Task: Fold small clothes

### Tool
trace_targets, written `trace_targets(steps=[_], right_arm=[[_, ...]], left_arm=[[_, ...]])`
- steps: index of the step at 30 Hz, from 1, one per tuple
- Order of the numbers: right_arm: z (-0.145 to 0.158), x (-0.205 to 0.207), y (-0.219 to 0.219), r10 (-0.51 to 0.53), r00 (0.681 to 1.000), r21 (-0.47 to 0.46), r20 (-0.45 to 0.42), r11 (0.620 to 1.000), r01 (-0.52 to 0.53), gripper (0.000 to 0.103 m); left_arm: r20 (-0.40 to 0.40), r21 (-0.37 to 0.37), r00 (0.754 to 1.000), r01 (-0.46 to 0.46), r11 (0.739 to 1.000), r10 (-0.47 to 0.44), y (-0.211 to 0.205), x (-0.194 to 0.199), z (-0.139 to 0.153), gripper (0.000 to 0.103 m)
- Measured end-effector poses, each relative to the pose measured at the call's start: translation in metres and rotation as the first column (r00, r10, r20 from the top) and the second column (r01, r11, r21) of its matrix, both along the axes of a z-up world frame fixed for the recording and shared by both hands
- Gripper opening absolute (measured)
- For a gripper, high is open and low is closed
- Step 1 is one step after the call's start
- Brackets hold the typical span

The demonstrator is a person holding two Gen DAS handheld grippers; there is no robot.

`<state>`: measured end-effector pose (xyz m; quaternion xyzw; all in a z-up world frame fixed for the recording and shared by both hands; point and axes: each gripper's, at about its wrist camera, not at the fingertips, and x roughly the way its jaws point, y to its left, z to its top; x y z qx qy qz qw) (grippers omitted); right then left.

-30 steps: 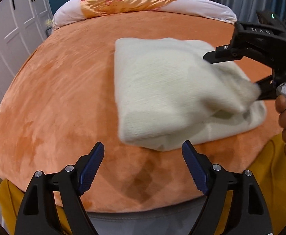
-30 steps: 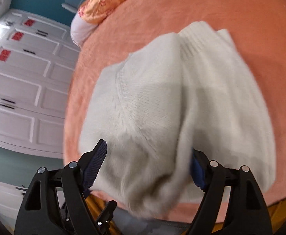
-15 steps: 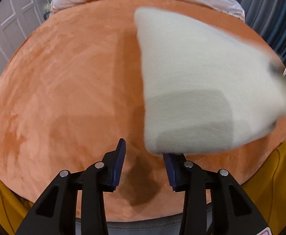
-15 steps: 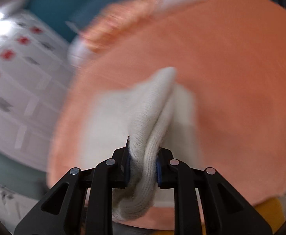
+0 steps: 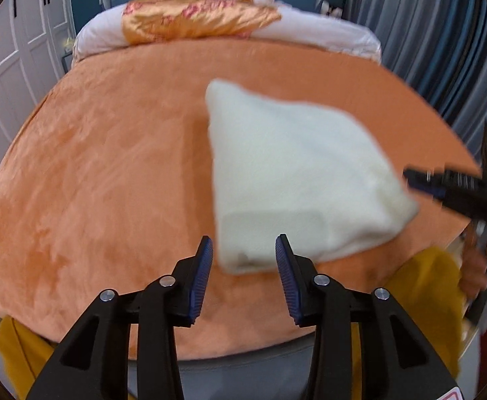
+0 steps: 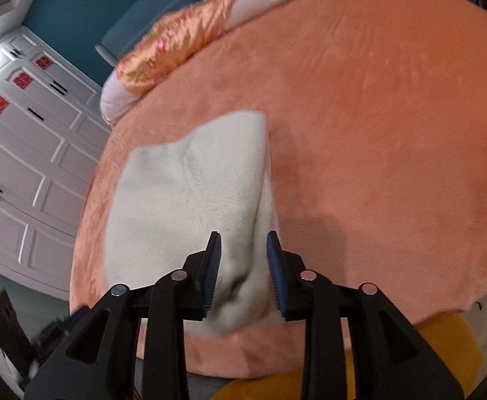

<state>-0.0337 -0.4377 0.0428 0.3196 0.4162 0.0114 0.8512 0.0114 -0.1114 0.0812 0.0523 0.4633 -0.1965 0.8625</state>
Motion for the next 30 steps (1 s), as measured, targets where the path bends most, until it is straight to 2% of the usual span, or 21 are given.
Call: trace_targets(steps=[2, 7, 10, 12, 13, 14, 16, 19, 22, 24, 28, 30], right_arm=[[0.007, -0.009, 0.003, 0.041, 0.999, -0.010, 0.033, 0.999, -0.040, 0.037], [0.013, -0.014, 0.027, 0.194, 0.981, -0.133, 0.024, 0.973, -0.189, 0.037], [0.008, -0.012, 0.035, 0.216, 0.976, -0.160, 0.016, 0.964, -0.210, 0.038], [0.001, -0.002, 0.038, 0.228, 0.974, -0.141, -0.005, 0.964, -0.227, 0.035], [-0.004, 0.000, 0.035, 0.224, 0.974, -0.133, -0.025, 0.965, -0.225, 0.025], [-0.010, 0.002, 0.034, 0.214, 0.975, -0.133, -0.051, 0.966, -0.219, 0.006], [-0.013, 0.001, 0.031, 0.204, 0.977, -0.113, -0.056, 0.971, -0.209, 0.006], [-0.008, -0.009, 0.017, 0.119, 0.992, -0.087, -0.036, 0.989, -0.122, 0.005], [-0.036, -0.009, 0.007, 0.068, 0.991, -0.015, -0.116, 0.997, -0.070, 0.005], [-0.053, -0.005, 0.011, 0.063, 0.983, -0.029, -0.175, 0.997, -0.069, 0.006], [-0.035, 0.002, 0.012, 0.075, 0.977, -0.055, -0.199, 0.995, -0.087, 0.008], [-0.016, -0.001, 0.013, 0.070, 0.982, -0.062, -0.174, 0.995, -0.082, 0.009]], left_arm=[[0.001, -0.015, 1.000, 0.015, 1.000, -0.015, -0.014, 0.008, 0.003, 0.046], [-0.033, 0.025, 0.999, 0.028, 0.999, -0.027, -0.043, 0.024, -0.015, 0.046], [-0.077, 0.063, 0.997, 0.020, 0.998, -0.015, -0.053, 0.025, -0.034, 0.046], [-0.065, 0.090, 0.998, 0.017, 0.996, -0.011, -0.056, 0.022, -0.039, 0.046], [-0.055, 0.108, 0.998, 0.017, 0.994, -0.012, -0.057, 0.021, -0.041, 0.046], [-0.049, 0.120, 0.999, 0.023, 0.993, -0.017, -0.059, 0.020, -0.042, 0.046], [-0.040, 0.147, 0.999, 0.026, 0.989, -0.020, -0.062, 0.018, -0.045, 0.047], [-0.042, 0.170, 0.999, 0.037, 0.985, -0.030, -0.066, 0.016, -0.048, 0.048], [-0.053, 0.194, 0.998, 0.045, 0.980, -0.035, -0.071, 0.013, -0.056, 0.050], [-0.035, 0.212, 0.999, 0.046, 0.976, -0.039, -0.073, 0.010, -0.058, 0.050], [-0.027, 0.225, 0.999, 0.031, 0.974, -0.026, -0.076, 0.010, -0.059, 0.052], [-0.028, 0.226, 0.999, 0.023, 0.974, -0.017, -0.077, 0.011, -0.059, 0.053]])
